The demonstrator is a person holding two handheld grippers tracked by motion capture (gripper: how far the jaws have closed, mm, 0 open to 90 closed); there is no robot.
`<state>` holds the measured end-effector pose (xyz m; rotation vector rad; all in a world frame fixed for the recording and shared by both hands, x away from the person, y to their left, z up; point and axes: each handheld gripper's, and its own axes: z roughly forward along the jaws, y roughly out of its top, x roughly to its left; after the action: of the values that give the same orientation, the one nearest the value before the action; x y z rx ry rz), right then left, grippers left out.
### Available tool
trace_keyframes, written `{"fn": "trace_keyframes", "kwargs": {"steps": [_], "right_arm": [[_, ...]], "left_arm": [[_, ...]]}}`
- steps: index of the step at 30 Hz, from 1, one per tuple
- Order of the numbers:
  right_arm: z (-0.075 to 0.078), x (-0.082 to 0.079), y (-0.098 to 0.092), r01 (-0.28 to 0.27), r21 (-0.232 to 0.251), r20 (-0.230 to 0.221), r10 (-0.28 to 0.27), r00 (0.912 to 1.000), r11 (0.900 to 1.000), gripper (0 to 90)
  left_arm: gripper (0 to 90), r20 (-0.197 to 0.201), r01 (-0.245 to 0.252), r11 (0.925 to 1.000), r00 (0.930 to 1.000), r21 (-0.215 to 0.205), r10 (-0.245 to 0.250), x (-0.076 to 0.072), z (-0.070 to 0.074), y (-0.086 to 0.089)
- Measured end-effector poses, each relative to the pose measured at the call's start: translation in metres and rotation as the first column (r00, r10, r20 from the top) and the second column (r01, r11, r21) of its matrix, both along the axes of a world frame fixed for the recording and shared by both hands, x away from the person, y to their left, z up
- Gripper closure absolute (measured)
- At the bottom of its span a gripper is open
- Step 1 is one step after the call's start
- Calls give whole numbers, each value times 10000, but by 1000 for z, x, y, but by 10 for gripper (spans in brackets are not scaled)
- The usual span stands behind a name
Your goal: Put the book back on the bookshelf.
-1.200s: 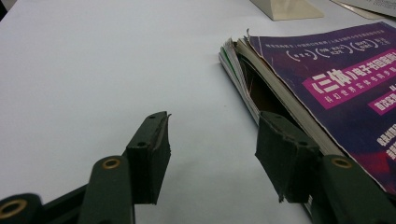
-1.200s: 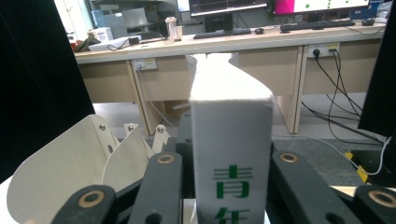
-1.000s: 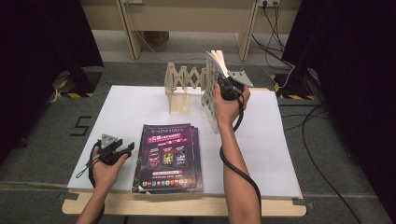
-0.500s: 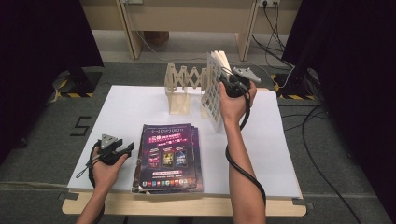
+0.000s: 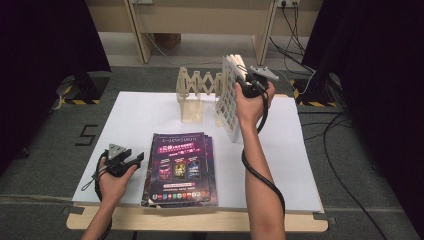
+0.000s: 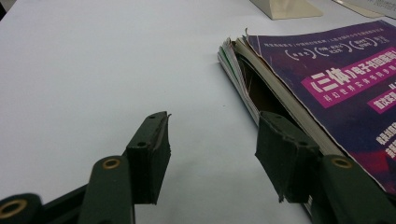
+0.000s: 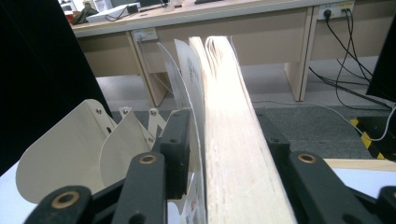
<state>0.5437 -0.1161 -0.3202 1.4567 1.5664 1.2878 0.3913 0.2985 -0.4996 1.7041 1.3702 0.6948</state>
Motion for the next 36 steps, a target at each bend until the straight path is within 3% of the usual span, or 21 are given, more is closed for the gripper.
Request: {"fn": "trace_keyframes", "kwargs": {"steps": [6,16,20,22,29,36], "right_arm": [[-2,0,0,76,12,51,-76,10000,10000,669],[0,5,2,170,62,-374,-167,9992,9998,725],[3,5,3,71,-325,-448,-86,9990,9994,740],[3,4,3,11,-255,-456,-22,9990,9997,742],[1,-2,3,46,-123,85,-45,10000,9999,746],[1,-5,10,420,-414,811,-385,9960,9983,748]], "left_arm": [[435,-1,9,10000,10000,10,-9,0,0,0],[435,-8,29,10000,10000,-54,-29,0,0,1],[435,-15,32,10000,10000,-20,-32,0,0,0],[435,-7,28,10000,10000,-32,-28,0,0,0],[435,-20,33,10000,10000,-26,-33,0,0,0],[435,0,49,10000,10000,-81,-49,0,0,1]]}}
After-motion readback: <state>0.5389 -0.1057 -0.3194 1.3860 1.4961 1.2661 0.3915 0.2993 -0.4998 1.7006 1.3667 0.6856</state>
